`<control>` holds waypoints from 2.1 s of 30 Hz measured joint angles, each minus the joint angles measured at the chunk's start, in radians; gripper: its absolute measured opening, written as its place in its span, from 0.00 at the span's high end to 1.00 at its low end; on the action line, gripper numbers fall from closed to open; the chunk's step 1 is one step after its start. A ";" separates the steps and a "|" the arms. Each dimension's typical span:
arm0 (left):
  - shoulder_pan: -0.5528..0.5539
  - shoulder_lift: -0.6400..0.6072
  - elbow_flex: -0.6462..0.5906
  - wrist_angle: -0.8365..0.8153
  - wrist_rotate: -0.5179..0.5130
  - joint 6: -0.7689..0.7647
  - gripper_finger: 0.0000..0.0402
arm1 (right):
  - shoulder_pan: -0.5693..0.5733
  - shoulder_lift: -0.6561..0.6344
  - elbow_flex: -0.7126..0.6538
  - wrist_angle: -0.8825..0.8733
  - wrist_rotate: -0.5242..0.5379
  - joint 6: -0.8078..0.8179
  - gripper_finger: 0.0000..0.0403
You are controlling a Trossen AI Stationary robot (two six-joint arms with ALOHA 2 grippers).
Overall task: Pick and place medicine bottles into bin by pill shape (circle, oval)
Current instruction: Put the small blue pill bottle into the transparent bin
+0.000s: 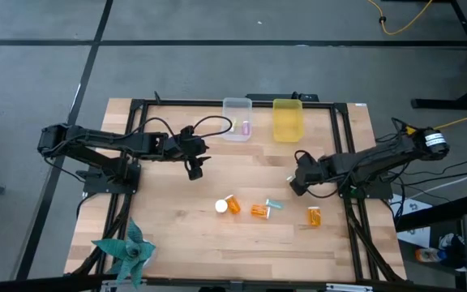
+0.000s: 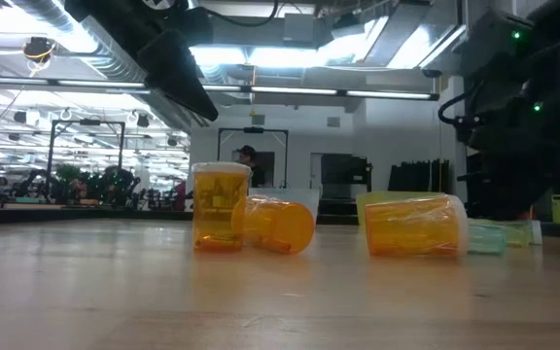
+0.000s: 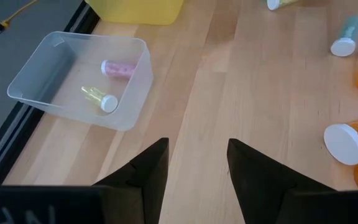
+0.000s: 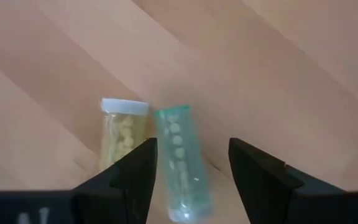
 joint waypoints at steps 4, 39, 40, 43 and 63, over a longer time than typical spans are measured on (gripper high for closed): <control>0.000 0.000 0.000 0.000 0.000 0.000 0.61 | 0.000 0.000 -0.039 0.071 -0.021 0.026 0.50; 0.000 0.000 0.000 0.015 0.000 0.000 0.61 | -0.131 0.000 -0.075 0.072 -0.064 0.222 0.74; 0.000 0.000 0.000 0.015 0.000 0.000 0.61 | -0.135 0.002 -0.068 0.073 -0.057 0.186 0.75; 0.000 0.000 0.000 0.015 0.000 0.000 0.61 | -0.147 0.002 -0.018 0.081 0.012 0.064 0.77; 0.000 0.000 0.000 0.014 0.000 0.000 0.61 | -0.360 0.067 0.213 0.801 0.263 -0.677 0.76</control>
